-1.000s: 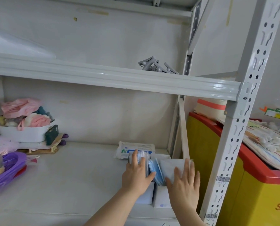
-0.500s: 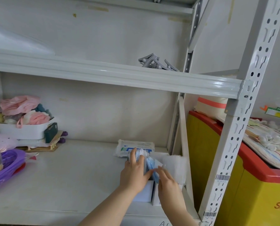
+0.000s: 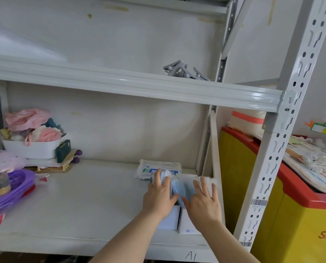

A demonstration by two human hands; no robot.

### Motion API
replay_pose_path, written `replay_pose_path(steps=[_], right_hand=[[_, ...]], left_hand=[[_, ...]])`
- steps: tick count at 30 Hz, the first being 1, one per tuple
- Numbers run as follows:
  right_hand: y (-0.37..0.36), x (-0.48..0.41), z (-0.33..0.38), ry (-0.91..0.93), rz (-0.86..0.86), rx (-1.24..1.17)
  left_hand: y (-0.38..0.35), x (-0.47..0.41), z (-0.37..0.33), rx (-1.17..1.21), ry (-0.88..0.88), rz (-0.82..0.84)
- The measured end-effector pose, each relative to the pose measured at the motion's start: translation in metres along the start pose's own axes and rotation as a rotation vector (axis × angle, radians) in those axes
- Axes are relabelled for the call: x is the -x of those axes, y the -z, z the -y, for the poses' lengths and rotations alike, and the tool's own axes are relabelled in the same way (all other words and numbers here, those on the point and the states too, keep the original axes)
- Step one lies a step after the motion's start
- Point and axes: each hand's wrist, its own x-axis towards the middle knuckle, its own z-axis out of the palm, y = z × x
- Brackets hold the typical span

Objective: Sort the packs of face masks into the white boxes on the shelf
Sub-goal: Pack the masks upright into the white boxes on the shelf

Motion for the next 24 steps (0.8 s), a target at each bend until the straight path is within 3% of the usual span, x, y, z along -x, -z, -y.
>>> replay_pose_path(steps=[2, 7, 11, 20, 24], right_hand=[[-0.003, 0.003, 0.001, -0.042, -0.055, -0.020], [-0.007, 0.007, -0.003, -0.126, 0.123, -0.112], [-0.006, 0.007, -0.004, -0.199, 0.167, -0.108], [0.004, -0.001, 0.005, -0.203, 0.124, -0.164], [0.004, 0.006, 0.005, -0.274, 0.003, -0.136]], left_hand=[[0.000, 0.000, -0.001, 0.000, -0.008, 0.007], [0.000, 0.000, 0.001, -0.009, -0.018, 0.041], [0.000, 0.001, 0.004, -0.021, -0.040, 0.039], [-0.003, -0.001, 0.004, -0.014, -0.047, 0.043], [-0.003, -0.001, 0.006, -0.029, -0.044, 0.033]])
